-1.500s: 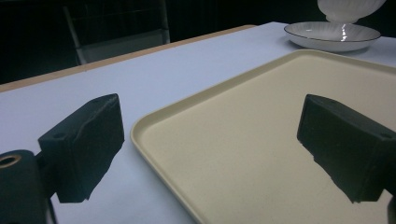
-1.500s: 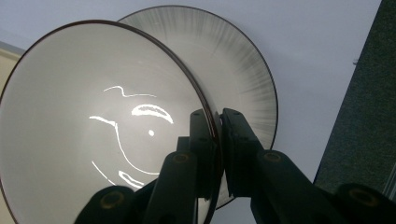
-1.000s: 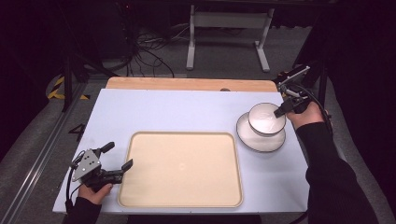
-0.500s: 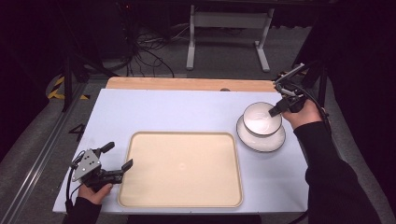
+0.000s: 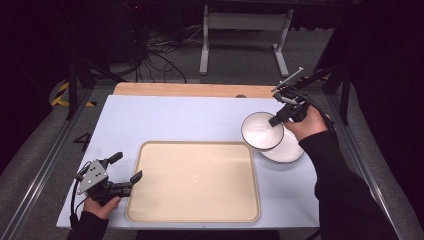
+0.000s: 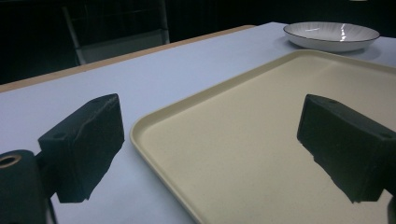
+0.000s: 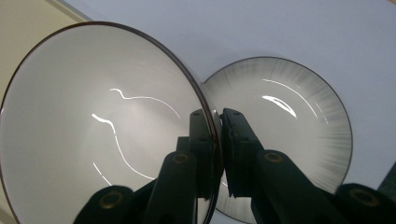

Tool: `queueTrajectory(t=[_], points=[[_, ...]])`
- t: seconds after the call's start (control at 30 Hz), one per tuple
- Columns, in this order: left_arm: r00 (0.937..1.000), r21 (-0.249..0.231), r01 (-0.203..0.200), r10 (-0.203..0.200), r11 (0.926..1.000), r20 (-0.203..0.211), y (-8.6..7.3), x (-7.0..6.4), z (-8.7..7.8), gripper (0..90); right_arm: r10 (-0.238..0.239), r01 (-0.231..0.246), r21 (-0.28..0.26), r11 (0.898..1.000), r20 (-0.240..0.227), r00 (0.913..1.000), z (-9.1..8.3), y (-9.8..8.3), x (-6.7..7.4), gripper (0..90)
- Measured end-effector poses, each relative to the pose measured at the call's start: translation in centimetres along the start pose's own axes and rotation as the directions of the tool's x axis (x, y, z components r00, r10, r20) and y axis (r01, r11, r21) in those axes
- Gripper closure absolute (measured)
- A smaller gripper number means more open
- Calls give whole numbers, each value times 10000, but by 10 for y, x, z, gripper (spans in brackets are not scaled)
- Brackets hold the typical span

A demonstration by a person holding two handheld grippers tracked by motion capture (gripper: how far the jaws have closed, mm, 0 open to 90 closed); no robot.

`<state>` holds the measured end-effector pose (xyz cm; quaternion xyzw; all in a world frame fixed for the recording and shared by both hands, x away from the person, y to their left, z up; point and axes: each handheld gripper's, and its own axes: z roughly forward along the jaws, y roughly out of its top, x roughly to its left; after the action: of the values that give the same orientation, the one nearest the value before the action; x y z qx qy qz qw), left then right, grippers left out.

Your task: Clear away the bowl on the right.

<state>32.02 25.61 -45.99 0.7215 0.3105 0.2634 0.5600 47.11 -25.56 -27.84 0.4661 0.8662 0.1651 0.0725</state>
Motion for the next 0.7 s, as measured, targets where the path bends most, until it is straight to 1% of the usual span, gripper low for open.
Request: queueTrajectory(t=[0.03,0.1,0.23,0.27,0.3,0.37,0.47,0.5,0.53,0.6,0.63,0.7], points=[[10000,1,2,-2,10000,6,0,0,0,80,0,0,0,10000,0,10000,0,0,0,831],[10000,8,3,-3,10000,6,0,0,0,81,-226,225,-19,9997,-130,9997,0,4,8,831],[10000,-30,-6,6,10000,4,0,0,0,80,-499,496,-109,9987,-308,9983,1,9,23,831],[10000,-25,-5,5,10000,11,0,0,0,80,-672,668,-135,9977,-365,9971,1,11,28,831],[10000,-25,-5,5,10000,11,0,0,0,80,-672,668,-135,9977,-365,9971,1,11,28,831],[10000,-34,-1,1,10000,12,0,0,0,81,-834,829,-132,9965,-467,9954,1,13,36,831],[10000,-29,-6,6,10000,19,0,0,0,80,-1079,1068,-217,9940,-574,9925,2,16,45,831],[10000,-26,-9,9,10000,21,0,0,0,80,-1303,1288,-257,9913,-675,9892,1,18,52,828],[10000,-26,-9,9,10000,21,0,0,0,80,-1303,1288,-257,9913,-675,9892,1,18,52,828],[10000,-26,-10,10,10000,22,0,0,0,81,-1472,1455,-305,9889,-680,9868,2,20,60,828],[10000,-27,-11,11,10000,21,0,0,0,81,-1624,1607,-287,9866,-761,9838,2,22,66,828],[10000,-27,-16,17,10000,23,0,0,0,80,-1774,1757,-279,9840,-818,9807,2,24,73,828]])
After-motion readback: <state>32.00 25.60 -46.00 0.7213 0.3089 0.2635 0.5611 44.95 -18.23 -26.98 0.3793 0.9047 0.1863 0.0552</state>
